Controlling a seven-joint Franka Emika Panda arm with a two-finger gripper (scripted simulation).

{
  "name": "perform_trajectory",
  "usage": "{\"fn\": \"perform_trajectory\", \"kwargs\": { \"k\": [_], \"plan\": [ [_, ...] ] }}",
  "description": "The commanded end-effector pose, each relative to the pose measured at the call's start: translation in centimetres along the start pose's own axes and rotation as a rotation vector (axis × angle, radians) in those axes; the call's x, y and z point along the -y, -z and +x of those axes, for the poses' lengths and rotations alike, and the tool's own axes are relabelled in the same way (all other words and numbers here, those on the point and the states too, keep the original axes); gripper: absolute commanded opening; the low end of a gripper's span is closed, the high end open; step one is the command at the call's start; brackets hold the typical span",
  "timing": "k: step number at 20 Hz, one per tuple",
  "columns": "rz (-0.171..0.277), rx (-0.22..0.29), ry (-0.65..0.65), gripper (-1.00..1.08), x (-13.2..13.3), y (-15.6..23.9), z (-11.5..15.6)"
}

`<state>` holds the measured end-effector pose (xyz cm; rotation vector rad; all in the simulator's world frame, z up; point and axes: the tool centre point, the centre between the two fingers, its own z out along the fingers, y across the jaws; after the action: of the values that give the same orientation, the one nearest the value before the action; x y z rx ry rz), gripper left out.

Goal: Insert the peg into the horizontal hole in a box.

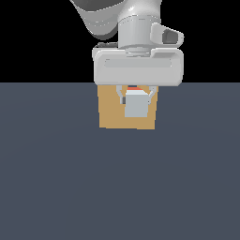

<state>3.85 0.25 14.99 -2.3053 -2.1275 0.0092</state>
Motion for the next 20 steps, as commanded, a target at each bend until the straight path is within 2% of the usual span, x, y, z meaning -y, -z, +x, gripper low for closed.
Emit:
{"fn": "perform_trajectory", "kwargs": {
  "k": [1, 7, 11, 15, 20],
  "plan": [
    [-0.009, -0.001, 0.002, -1.0, -0.2, 0.6, 0.0],
    [-0.005, -0.001, 0.002, -1.0, -0.2, 0.4, 0.0],
    [-0.006, -0.001, 0.002, -1.0, -0.1, 0.4, 1.1],
    [-0.007, -0.001, 0.002, -1.0, 0.0, 0.5, 3.5],
    [-0.009, -0.002, 0.002, -1.0, 0.0, 0.6, 8.3]
  ]
}}
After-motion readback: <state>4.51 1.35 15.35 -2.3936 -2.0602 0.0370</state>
